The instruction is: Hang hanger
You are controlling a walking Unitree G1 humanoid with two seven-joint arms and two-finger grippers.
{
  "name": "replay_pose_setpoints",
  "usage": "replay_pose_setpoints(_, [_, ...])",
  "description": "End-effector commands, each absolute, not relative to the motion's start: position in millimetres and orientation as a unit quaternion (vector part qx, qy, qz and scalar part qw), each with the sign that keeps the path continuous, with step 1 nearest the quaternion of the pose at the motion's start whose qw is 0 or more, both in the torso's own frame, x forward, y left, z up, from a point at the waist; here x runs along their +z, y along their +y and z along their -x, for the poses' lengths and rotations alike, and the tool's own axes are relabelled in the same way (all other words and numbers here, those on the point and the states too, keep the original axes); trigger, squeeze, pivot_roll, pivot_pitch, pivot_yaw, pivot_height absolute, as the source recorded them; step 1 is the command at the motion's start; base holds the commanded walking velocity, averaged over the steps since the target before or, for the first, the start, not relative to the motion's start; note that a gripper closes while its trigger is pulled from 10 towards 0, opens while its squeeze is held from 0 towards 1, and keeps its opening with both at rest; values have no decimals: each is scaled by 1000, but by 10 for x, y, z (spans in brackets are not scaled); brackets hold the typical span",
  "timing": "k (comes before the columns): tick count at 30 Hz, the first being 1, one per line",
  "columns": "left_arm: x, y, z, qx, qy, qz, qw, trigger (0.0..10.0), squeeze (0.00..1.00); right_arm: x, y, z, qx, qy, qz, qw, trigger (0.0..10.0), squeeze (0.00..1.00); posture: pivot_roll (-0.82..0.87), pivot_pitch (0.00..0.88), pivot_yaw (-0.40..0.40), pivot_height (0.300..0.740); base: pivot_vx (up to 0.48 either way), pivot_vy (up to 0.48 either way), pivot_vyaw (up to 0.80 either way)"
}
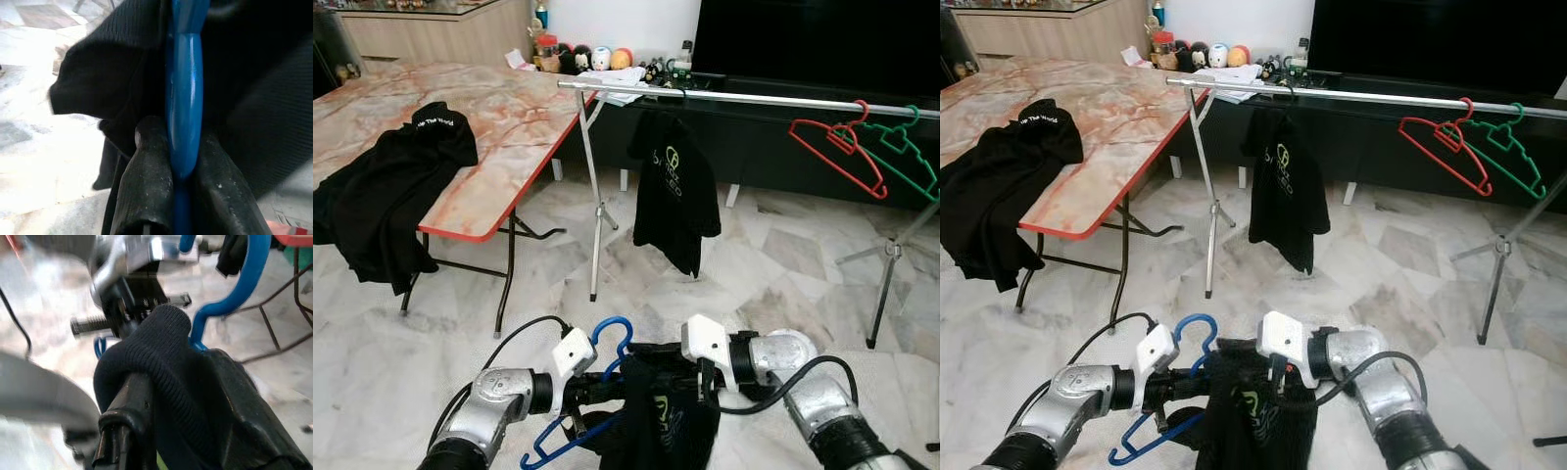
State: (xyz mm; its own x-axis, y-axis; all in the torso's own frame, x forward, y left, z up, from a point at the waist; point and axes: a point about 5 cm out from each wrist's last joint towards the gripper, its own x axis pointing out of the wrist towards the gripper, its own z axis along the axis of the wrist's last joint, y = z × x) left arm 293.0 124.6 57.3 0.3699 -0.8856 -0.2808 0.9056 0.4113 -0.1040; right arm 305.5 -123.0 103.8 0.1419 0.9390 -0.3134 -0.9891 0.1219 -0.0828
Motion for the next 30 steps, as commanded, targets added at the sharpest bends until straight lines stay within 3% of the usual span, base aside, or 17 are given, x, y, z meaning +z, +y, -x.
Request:
replay_pose_setpoints(1, [631, 1244, -2972, -534, 130, -22, 835, 0, 0, 1063, -1237, -3012, 650, 75, 86, 751, 0, 0, 47, 77, -20, 740, 0, 0, 0])
replay_pose_setpoints(30, [640, 1267, -2971, -530, 129, -20, 838, 0, 0, 1098, -1289, -3028, 571, 28, -73, 817, 0, 0, 55, 79, -13, 740, 0, 0, 0])
